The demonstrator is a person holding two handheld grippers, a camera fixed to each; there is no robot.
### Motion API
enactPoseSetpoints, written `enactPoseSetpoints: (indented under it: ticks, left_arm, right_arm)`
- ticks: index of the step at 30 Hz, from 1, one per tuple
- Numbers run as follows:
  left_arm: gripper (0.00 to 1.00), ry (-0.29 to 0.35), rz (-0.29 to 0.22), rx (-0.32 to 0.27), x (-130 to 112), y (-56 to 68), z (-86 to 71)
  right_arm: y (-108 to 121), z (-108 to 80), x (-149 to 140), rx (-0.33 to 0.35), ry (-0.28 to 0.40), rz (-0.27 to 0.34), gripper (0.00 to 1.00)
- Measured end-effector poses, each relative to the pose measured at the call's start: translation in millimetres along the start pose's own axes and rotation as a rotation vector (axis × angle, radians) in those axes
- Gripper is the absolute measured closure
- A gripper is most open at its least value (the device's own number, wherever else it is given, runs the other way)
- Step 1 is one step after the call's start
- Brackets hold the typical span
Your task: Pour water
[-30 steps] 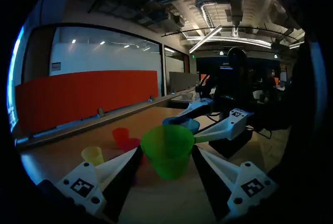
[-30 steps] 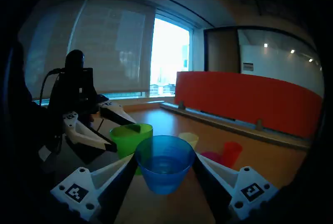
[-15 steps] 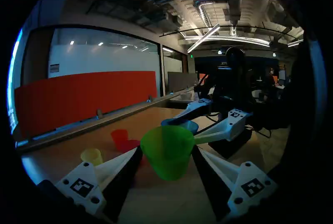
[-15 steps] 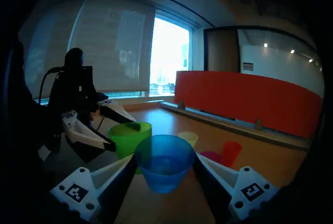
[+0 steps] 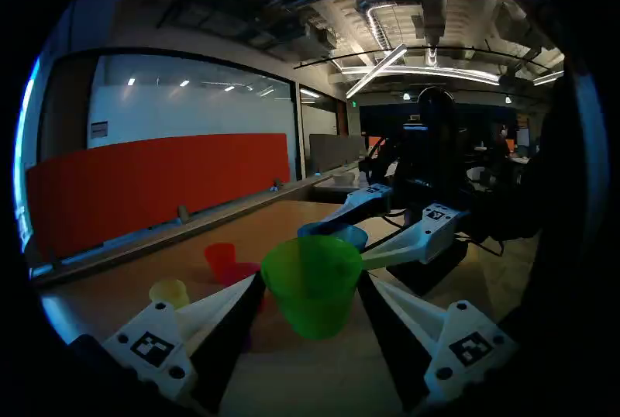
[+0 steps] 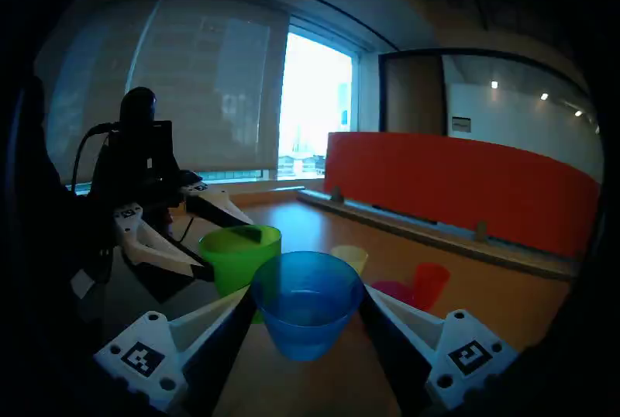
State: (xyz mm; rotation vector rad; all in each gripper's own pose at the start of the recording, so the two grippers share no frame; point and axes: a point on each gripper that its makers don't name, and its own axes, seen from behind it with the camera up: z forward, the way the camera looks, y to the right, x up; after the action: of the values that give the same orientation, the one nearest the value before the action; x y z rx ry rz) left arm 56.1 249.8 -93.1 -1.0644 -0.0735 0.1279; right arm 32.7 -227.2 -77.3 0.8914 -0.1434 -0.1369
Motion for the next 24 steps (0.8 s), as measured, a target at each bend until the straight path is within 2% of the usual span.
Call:
enactPoseSetpoints:
  ticks: [8, 14, 24]
  left_arm:
    - [0.13, 0.001, 0.004, -0.005, 0.8, 0.6, 1.1]
    - [0.13, 0.029, -0.015, -0.016, 10.7, 2.3, 0.5]
    - [0.13, 0.025, -0.020, 0.001, 8.9, -3.5, -3.4]
  right_arm:
    - [1.3, -1.2, 0.0, -0.003, -0.001, -0.003, 0.08]
    - [-0.1, -1.8, -0.6, 0.001, -0.002, -0.005, 0.08]
    - [-0.5, -1.3, 1.3, 0.000, 0.003, -0.012, 0.08]
